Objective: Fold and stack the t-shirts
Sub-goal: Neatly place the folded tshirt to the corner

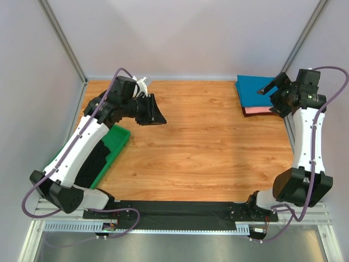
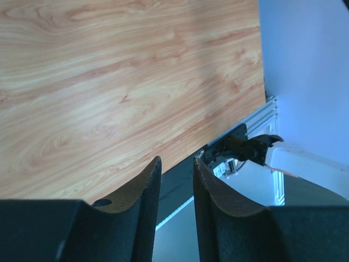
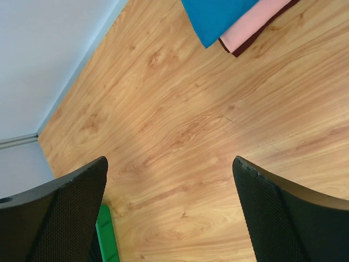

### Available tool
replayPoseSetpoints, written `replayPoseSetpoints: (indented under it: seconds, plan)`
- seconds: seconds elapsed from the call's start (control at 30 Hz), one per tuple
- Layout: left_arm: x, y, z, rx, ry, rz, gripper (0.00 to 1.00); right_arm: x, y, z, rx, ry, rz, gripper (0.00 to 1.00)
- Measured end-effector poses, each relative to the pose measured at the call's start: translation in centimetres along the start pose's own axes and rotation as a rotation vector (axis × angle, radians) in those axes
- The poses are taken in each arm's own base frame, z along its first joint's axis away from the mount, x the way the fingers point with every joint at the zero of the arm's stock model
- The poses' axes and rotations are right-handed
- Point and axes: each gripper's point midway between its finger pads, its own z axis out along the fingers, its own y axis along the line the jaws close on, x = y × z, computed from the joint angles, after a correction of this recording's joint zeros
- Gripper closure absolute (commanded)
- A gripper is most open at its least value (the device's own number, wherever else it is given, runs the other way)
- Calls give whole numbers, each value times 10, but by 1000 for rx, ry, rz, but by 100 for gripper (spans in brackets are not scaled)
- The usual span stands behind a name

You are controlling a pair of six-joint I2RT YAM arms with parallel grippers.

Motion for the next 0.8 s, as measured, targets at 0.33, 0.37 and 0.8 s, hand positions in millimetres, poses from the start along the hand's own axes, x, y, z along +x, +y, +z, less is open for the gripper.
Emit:
replayPoseSetpoints:
  seconds: [0.33,0.37,0.8]
  plan:
    - [-21,-33,-25,100,-109,50,45,33,57,-24,-141,88,-50,0]
    - [-21,-34,-30,104,-125,58,34,42,69,-33,-177,101,-74,0]
    - [-5,-27,-79,68,-268,127,0,114,54,-172,-320,88,-241,0]
